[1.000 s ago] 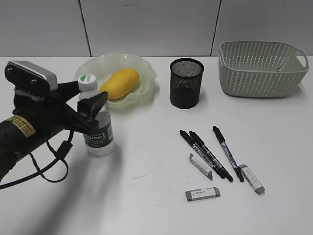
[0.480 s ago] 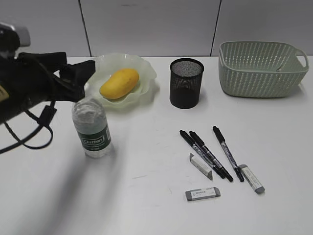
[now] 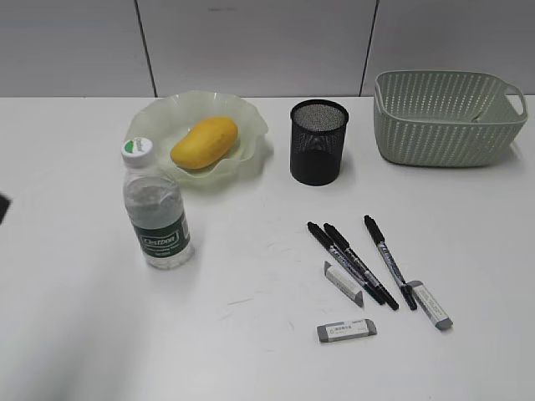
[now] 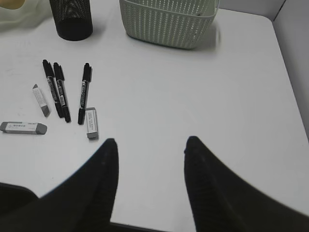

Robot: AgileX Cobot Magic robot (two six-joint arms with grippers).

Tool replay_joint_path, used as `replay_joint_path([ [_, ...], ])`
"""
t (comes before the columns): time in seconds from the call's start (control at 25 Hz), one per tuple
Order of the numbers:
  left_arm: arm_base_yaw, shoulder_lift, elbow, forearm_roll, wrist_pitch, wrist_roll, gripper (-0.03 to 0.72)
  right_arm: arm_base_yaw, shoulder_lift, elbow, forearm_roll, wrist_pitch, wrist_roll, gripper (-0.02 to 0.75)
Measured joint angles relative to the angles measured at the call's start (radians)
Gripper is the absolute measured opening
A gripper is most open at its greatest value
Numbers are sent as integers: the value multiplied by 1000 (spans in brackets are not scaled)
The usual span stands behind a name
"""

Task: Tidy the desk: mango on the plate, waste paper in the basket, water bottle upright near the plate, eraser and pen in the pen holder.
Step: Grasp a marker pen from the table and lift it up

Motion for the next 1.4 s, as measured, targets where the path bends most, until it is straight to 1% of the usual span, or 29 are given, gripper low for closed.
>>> replay_joint_path([
  [0.16, 0, -259, 72, 44, 162, -88, 367, 0, 0, 0, -1, 0, 0, 366],
  [0.36, 1, -533, 158, 71, 222, -117, 364, 0, 0, 0, -1, 0, 0, 364],
  [0.48, 1, -638, 170, 79, 236, -118, 363, 0, 0, 0, -1, 0, 0, 364],
  [0.68, 2, -731, 172, 83, 237, -118, 362, 0, 0, 0, -1, 0, 0, 364],
  [1.04, 7, -745, 174, 82, 238, -118, 361, 0, 6, -4, -1, -5, 0, 363],
  [1.12, 24, -754, 174, 82, 238, -118, 361, 0, 31, -16, -1, -27, 0, 363],
  [1.2, 58, -777, 174, 82, 238, -118, 361, 0, 81, -34, 6, -65, 0, 363],
  [1.4, 174, -843, 174, 82, 238, -108, 361, 0, 308, -56, 28, -187, 0, 363],
])
